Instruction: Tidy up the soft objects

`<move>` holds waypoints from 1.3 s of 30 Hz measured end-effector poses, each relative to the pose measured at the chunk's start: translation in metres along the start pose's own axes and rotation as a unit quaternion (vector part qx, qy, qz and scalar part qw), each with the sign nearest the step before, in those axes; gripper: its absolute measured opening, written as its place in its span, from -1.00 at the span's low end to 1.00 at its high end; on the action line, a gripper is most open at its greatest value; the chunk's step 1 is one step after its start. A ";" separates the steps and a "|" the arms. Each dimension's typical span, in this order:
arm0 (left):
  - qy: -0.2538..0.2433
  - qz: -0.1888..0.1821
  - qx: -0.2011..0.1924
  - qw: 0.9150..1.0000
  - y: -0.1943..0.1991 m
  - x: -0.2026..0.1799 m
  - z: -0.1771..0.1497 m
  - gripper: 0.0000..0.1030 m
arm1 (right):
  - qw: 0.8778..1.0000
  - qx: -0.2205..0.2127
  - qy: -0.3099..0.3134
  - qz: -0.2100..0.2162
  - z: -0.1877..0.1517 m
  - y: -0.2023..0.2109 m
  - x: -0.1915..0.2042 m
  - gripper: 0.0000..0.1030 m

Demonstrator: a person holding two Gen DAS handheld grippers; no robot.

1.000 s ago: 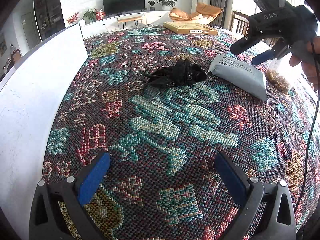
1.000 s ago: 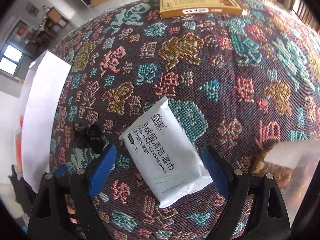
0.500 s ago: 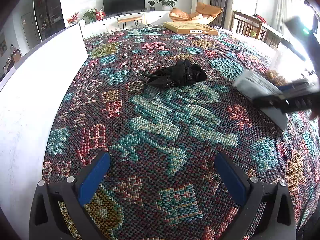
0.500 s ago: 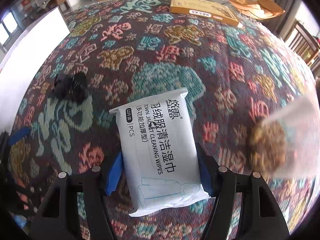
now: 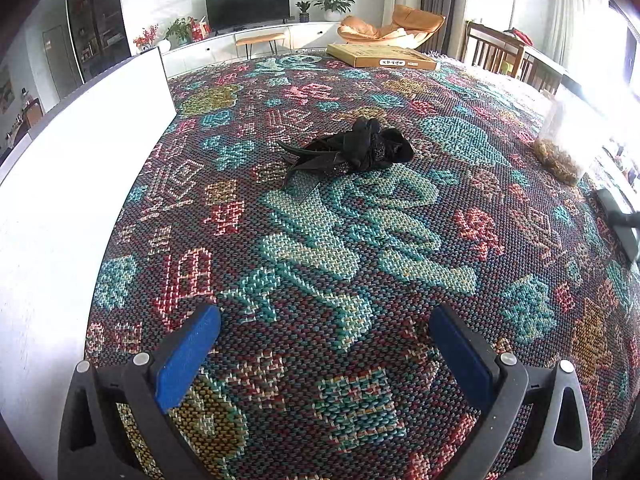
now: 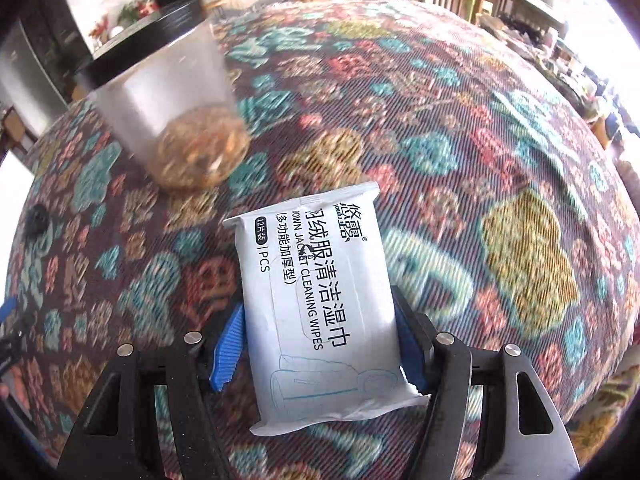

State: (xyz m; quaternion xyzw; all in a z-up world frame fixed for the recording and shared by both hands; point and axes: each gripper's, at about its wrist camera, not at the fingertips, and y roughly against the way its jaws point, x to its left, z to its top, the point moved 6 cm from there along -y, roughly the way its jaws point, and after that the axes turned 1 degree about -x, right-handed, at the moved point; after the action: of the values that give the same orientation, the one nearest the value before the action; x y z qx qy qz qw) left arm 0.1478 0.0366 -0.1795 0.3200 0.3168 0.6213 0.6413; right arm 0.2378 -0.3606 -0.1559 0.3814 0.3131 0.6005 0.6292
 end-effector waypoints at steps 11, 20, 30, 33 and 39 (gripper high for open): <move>0.000 0.000 0.000 1.000 0.000 0.000 0.000 1.00 | 0.996 -0.079 -0.029 -0.019 0.010 0.034 -0.002 0.53; 0.000 0.000 0.000 1.000 0.000 0.000 -0.001 1.00 | 0.997 -0.050 -0.016 -0.056 -0.057 0.017 0.008 0.58; -0.001 0.000 0.000 1.000 0.000 0.000 -0.001 1.00 | 0.996 -0.080 -0.019 -0.046 -0.057 0.012 0.006 0.78; -0.001 0.001 0.000 1.000 0.000 0.000 -0.001 1.00 | 0.996 -0.081 -0.019 -0.046 -0.057 0.012 0.005 0.78; -0.001 0.001 0.000 1.000 0.000 0.000 -0.001 1.00 | 0.996 -0.080 -0.019 -0.045 -0.057 0.011 0.005 0.78</move>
State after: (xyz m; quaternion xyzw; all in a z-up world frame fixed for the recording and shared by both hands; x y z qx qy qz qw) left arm 0.1470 0.0362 -0.1796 0.3209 0.3161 0.6215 0.6409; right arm 0.1842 -0.3503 -0.1753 0.3263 0.2689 0.5872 0.6902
